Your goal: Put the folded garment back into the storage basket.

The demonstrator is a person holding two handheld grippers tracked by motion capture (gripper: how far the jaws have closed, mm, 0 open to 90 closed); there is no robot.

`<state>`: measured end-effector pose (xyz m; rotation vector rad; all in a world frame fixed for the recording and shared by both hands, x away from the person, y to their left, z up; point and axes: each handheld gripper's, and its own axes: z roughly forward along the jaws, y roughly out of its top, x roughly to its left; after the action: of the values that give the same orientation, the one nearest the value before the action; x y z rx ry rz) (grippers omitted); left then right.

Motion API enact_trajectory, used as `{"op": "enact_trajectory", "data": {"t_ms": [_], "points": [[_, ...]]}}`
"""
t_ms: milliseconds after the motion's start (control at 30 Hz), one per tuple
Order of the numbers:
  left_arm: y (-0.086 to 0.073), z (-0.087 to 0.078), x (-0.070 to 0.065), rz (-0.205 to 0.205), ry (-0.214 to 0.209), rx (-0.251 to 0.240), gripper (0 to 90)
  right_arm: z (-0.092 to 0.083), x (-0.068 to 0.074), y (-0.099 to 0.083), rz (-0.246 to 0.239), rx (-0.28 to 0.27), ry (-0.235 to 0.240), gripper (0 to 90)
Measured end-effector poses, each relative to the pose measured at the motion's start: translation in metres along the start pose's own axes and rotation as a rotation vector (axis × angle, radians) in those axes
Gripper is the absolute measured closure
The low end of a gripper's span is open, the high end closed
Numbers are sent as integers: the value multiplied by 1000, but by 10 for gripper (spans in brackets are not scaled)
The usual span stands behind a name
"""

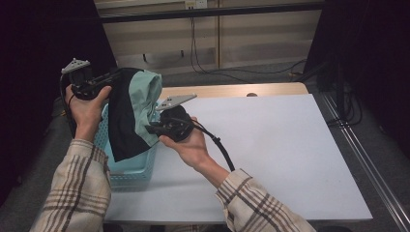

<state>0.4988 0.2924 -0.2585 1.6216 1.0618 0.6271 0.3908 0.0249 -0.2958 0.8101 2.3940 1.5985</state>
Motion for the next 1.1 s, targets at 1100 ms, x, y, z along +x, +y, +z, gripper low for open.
{"op": "enact_trajectory", "data": {"t_ms": [1100], "points": [[-19,-16,40,-31,75,36,752,55,14,1,17,42,36,854]]}}
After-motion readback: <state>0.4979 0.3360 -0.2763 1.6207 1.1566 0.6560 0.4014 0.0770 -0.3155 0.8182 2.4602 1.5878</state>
